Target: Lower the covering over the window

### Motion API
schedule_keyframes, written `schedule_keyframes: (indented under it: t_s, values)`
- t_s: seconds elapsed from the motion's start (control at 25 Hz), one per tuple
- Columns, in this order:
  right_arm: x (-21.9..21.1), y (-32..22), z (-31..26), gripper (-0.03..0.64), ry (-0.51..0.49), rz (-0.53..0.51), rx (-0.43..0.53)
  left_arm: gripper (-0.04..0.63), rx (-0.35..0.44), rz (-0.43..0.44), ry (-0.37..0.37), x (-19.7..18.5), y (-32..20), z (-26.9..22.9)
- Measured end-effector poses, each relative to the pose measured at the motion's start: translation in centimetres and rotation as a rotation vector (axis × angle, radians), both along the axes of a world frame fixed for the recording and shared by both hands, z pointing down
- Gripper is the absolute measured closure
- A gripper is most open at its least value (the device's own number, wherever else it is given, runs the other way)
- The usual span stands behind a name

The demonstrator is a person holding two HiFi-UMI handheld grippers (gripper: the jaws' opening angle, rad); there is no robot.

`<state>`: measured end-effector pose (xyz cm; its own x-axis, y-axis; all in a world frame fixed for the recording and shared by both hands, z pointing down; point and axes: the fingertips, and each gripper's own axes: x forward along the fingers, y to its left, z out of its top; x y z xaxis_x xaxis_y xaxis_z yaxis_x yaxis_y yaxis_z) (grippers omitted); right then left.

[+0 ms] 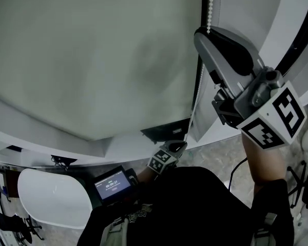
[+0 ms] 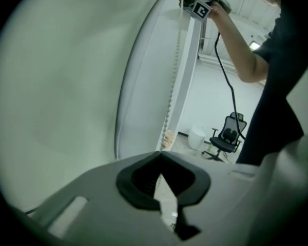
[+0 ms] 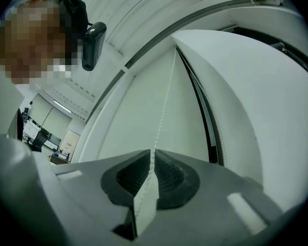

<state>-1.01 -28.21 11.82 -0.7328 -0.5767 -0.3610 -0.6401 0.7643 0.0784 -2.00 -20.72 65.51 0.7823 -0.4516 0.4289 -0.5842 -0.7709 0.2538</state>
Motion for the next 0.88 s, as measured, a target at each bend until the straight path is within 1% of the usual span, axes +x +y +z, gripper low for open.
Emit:
schedule_keyframes:
  t_s: [0.08,0.16,0.28,0.36,0.48,0.6,0.68,0.72,0.8,0.88]
  values:
    - [0.2,-0.2,-0.1,0.601,-0.019,0.002,0.003,0.592,0.000,0.002,0.002,0.0,-0.1,-0.1]
    - [0.3,-0.1,-0.2,0.606,-0.024,0.014,0.031,0.592,-0.001,0.005,0.004,0.1,-0.1,-0.2]
    - [0.3,0.7,-0.2,0.606,0.041,0.066,0.137,0.592,0.007,0.003,-0.007,0.2,-0.2,-0.2]
    - [0.2,1.6,-0.3,0.604,0.082,0.099,0.203,0.591,0.029,-0.018,-0.029,-0.1,-0.5,-0.1]
    - [0.0,2.6,0.8,0.606,0.150,0.105,0.227,0.586,0.058,-0.066,-0.045,-1.3,-1.0,-0.1]
    - [-1.0,2.4,5.4,0.606,0.248,0.099,0.175,0.565,0.065,-0.163,0.006,-3.5,-1.2,-1.0]
    - [-1.4,1.9,10.4,0.606,0.328,0.118,0.104,0.557,0.078,-0.227,0.060,-4.9,-1.2,-2.3]
    - [-1.3,1.6,13.0,0.606,0.356,0.124,0.051,0.551,0.089,-0.249,0.087,-5.4,-1.2,-3.2]
    - [-0.6,0.9,17.2,0.606,0.358,0.122,-0.060,0.537,0.117,-0.277,0.129,-5.8,-1.5,-5.1]
    - [0.4,0.5,19.1,0.604,0.333,0.118,-0.106,0.537,0.137,-0.289,0.163,-5.7,-1.7,-6.9]
